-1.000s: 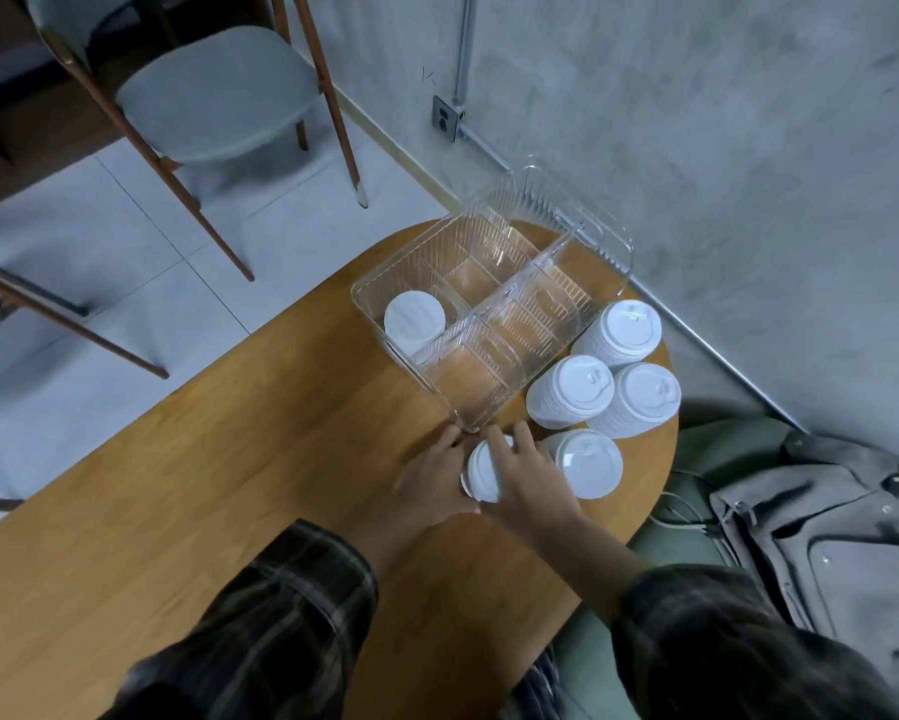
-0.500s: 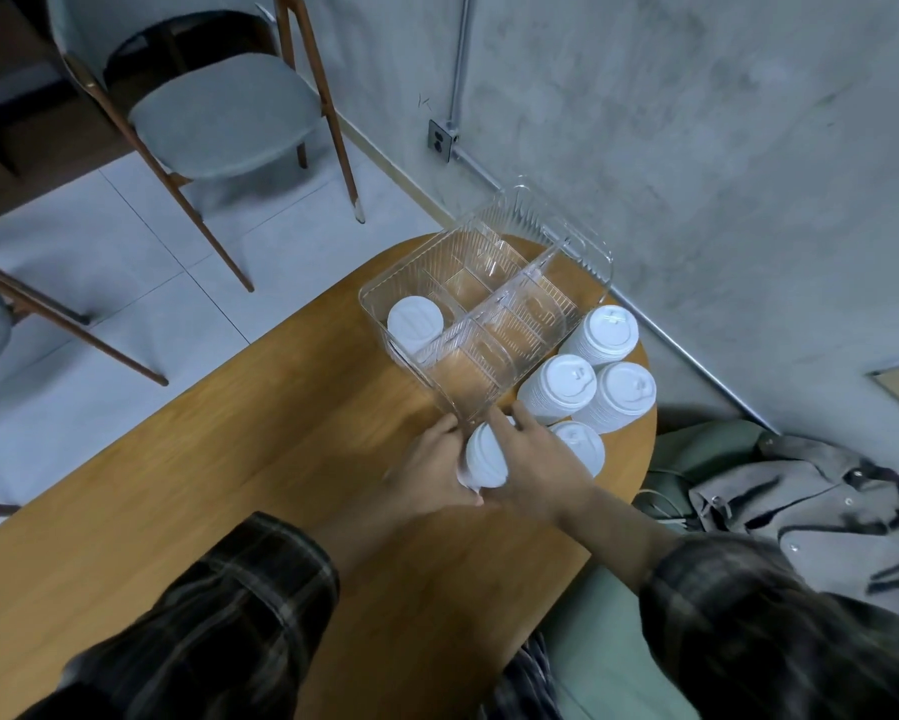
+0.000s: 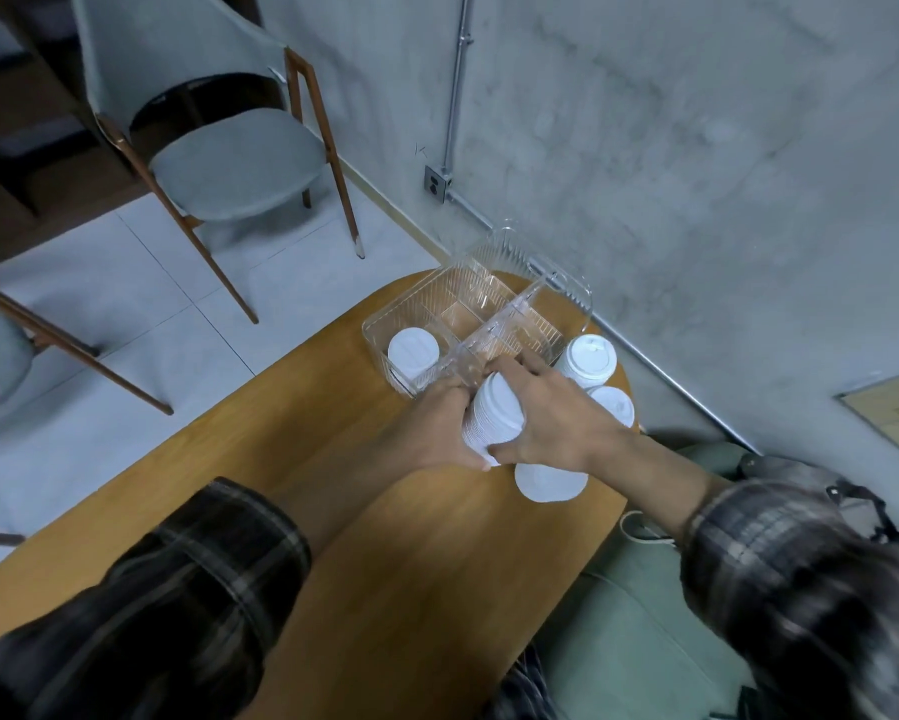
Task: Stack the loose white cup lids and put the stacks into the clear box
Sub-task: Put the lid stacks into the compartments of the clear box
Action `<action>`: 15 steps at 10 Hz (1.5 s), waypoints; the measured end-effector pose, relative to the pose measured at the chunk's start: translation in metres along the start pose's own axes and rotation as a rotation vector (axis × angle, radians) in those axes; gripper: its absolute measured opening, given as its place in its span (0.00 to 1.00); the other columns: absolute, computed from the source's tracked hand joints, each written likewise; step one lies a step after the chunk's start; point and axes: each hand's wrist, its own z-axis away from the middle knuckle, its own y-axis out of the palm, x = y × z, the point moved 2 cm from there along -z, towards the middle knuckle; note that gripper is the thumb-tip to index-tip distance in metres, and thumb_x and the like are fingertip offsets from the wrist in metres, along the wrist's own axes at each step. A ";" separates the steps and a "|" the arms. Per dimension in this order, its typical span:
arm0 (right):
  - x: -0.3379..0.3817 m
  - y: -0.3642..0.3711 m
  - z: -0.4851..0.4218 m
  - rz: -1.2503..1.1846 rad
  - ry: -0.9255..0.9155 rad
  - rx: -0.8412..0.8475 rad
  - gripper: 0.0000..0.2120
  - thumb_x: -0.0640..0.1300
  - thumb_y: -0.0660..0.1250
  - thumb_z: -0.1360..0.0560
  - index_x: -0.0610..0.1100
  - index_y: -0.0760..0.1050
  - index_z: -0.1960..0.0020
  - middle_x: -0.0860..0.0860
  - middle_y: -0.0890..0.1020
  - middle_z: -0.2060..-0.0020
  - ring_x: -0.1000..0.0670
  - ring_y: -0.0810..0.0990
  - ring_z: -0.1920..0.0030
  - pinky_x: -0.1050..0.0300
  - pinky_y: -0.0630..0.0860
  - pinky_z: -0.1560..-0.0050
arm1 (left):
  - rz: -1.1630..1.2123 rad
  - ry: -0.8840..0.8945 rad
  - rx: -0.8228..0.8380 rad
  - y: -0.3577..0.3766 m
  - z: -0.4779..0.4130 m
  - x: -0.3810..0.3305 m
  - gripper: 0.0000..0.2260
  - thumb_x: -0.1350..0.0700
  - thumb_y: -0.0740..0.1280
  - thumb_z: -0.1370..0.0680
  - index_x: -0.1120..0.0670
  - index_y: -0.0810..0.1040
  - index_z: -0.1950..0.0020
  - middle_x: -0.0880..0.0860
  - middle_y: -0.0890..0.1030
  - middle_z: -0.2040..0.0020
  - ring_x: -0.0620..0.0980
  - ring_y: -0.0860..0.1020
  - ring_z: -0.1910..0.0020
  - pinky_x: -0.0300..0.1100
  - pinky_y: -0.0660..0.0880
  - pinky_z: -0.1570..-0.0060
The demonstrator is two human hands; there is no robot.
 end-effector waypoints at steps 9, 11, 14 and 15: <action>-0.060 -0.030 -0.201 0.017 -0.032 -0.088 0.45 0.51 0.84 0.34 0.52 0.58 0.28 0.47 0.70 0.34 0.39 0.76 0.36 0.41 0.80 0.40 | 0.114 -0.147 -0.102 -0.077 -0.149 0.060 0.38 0.58 0.72 0.20 0.32 0.56 0.20 0.43 0.78 0.27 0.52 0.80 0.32 0.51 0.78 0.33; -0.055 -0.003 -0.220 0.152 -0.057 -0.039 0.45 0.49 0.83 0.33 0.50 0.56 0.28 0.47 0.68 0.30 0.38 0.76 0.35 0.39 0.82 0.42 | 0.346 -0.283 -0.101 -0.076 -0.142 0.072 0.32 0.60 0.67 0.21 0.40 0.65 0.20 0.43 0.79 0.28 0.45 0.78 0.30 0.52 0.75 0.29; -0.062 0.018 -0.224 0.088 0.031 -0.005 0.47 0.50 0.81 0.32 0.52 0.54 0.25 0.47 0.65 0.26 0.40 0.70 0.29 0.38 0.79 0.35 | 0.290 -0.362 -0.159 -0.083 -0.111 0.086 0.22 0.63 0.65 0.18 0.49 0.72 0.24 0.48 0.82 0.35 0.46 0.80 0.36 0.47 0.78 0.33; -0.065 0.015 -0.214 0.070 0.058 -0.002 0.48 0.53 0.82 0.33 0.49 0.57 0.23 0.47 0.65 0.26 0.40 0.69 0.28 0.37 0.78 0.34 | 0.264 -0.343 -0.159 -0.084 -0.101 0.079 0.23 0.63 0.65 0.18 0.50 0.72 0.24 0.50 0.81 0.33 0.48 0.80 0.34 0.46 0.77 0.34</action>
